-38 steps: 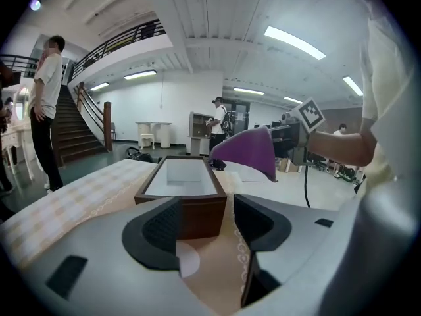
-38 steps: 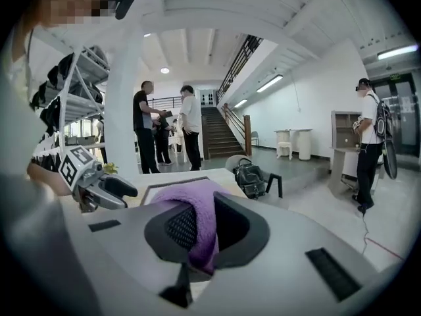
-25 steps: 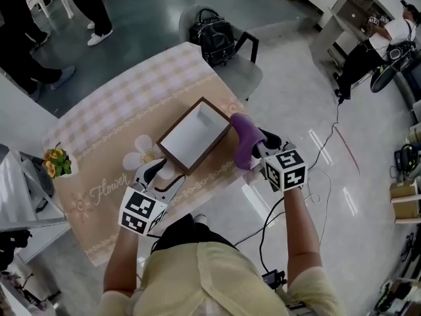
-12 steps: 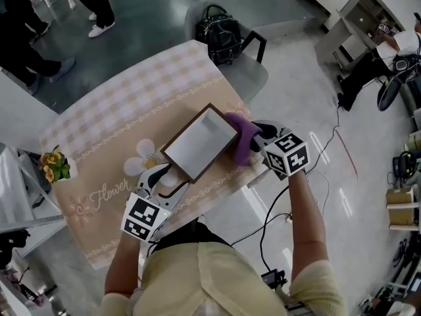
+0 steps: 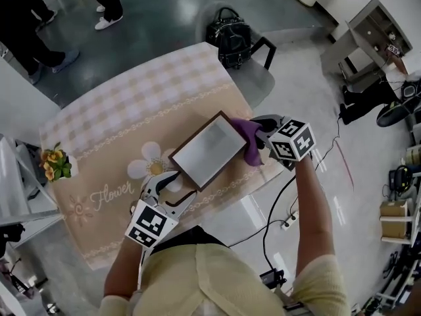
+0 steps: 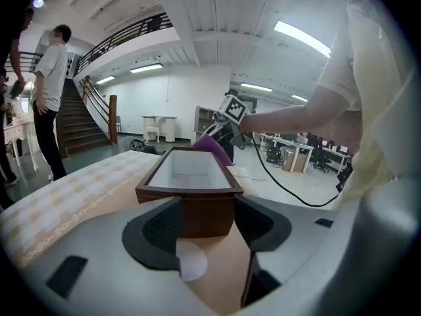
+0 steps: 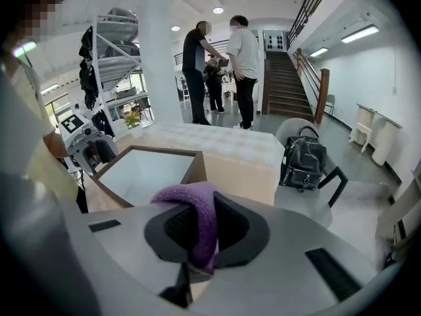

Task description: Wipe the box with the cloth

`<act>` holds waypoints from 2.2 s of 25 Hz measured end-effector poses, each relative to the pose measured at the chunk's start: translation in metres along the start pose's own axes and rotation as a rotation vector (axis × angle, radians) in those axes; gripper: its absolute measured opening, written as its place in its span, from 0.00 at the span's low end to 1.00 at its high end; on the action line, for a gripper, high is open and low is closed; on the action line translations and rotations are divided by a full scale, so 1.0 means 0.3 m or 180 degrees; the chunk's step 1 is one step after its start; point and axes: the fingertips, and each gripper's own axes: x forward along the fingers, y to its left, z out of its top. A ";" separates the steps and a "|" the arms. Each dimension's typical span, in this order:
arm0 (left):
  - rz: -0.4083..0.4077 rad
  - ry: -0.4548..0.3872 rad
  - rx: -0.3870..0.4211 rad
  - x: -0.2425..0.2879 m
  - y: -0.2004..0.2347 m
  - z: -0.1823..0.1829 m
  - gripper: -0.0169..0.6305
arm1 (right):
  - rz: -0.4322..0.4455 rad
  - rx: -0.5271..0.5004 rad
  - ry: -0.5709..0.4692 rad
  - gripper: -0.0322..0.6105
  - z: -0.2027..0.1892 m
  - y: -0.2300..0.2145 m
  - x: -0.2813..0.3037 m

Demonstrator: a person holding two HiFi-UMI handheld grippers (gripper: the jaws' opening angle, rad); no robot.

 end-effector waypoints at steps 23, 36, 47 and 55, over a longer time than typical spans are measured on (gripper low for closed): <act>-0.0091 -0.0079 -0.0076 0.001 0.001 0.008 0.42 | 0.0301 -0.0086 0.0214 0.12 0.125 -0.007 0.141; 0.0045 -0.0197 -0.0224 -0.018 0.055 0.016 0.42 | 0.0171 0.0000 0.0131 0.12 0.183 -0.038 0.171; 0.0084 -0.0183 -0.0273 -0.020 0.060 0.007 0.42 | -0.0105 -0.1038 0.0361 0.12 0.308 -0.025 0.191; 0.0055 -0.0213 -0.0317 -0.015 0.058 0.004 0.42 | 0.0101 -0.1964 0.1110 0.12 0.291 0.055 0.264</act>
